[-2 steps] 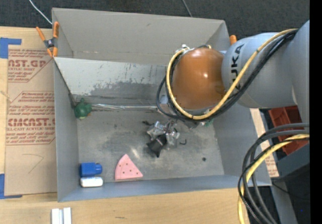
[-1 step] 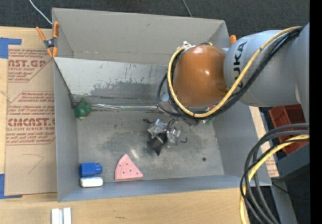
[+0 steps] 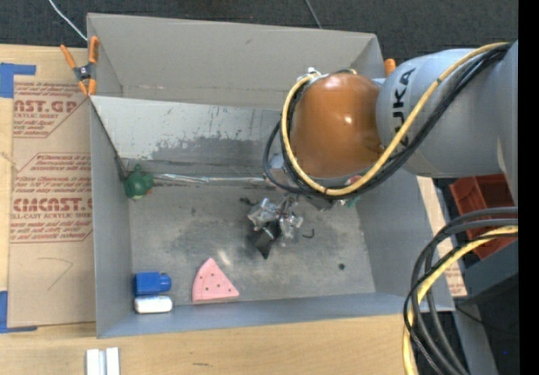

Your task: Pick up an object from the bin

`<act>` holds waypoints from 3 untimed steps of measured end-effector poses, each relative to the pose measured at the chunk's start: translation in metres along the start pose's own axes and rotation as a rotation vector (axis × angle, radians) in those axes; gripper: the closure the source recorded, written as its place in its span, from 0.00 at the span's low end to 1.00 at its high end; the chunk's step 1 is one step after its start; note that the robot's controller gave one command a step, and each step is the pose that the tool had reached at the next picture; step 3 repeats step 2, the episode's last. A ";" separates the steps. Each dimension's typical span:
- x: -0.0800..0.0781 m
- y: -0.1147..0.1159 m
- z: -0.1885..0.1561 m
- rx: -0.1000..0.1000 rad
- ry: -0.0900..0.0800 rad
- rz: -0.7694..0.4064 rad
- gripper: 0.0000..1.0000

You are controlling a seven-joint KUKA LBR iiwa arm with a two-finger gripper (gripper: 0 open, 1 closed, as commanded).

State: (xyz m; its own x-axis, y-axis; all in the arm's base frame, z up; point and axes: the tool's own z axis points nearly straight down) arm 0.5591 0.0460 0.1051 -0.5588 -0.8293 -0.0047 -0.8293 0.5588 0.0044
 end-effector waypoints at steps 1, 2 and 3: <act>0.000 0.000 -0.005 -0.001 0.000 0.000 1.00; 0.000 0.002 -0.014 -0.006 0.004 0.000 1.00; 0.000 0.002 -0.014 -0.006 0.004 0.000 1.00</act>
Offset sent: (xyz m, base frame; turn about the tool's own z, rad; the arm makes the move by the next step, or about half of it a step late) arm -0.0002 0.0000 0.0737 0.0000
